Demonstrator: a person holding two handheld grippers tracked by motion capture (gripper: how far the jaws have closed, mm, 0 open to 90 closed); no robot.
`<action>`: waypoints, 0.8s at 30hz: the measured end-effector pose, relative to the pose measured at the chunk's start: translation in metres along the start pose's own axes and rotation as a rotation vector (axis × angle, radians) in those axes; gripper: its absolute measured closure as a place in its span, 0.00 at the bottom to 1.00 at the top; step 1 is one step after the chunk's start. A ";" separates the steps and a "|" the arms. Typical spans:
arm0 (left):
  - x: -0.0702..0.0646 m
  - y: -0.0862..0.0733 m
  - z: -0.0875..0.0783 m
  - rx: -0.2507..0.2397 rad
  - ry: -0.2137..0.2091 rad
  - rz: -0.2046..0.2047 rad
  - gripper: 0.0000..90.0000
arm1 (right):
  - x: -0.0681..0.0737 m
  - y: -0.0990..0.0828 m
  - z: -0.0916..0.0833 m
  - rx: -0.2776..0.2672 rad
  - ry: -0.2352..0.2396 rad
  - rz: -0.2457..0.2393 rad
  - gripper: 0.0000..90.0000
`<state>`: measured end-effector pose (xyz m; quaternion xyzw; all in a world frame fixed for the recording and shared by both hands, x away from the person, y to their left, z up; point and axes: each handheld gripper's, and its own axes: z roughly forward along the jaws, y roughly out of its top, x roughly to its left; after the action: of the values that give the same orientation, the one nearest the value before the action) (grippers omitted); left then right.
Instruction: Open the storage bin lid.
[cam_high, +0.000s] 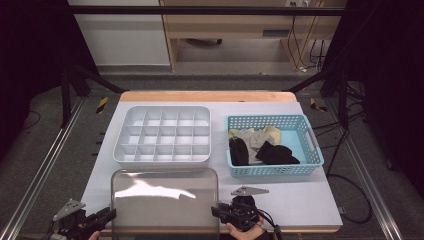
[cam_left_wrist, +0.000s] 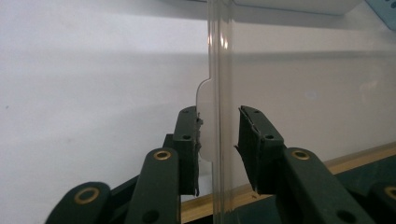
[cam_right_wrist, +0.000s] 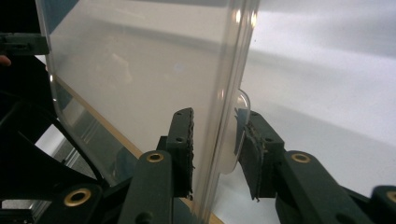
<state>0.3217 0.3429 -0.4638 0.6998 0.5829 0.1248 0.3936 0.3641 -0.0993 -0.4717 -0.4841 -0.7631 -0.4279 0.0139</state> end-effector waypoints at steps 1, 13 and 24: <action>0.000 0.000 0.000 0.000 -0.001 -0.001 0.75 | 0.000 0.000 0.000 0.004 -0.001 -0.002 0.72; 0.000 0.000 0.006 0.022 0.011 0.003 0.71 | -0.002 0.000 0.005 0.002 -0.025 -0.015 0.67; -0.001 -0.001 0.012 0.043 0.039 0.032 0.69 | -0.004 0.000 0.010 0.008 -0.068 -0.022 0.61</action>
<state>0.3281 0.3370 -0.4720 0.7146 0.5818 0.1321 0.3652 0.3704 -0.0952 -0.4795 -0.4898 -0.7702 -0.4082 -0.0151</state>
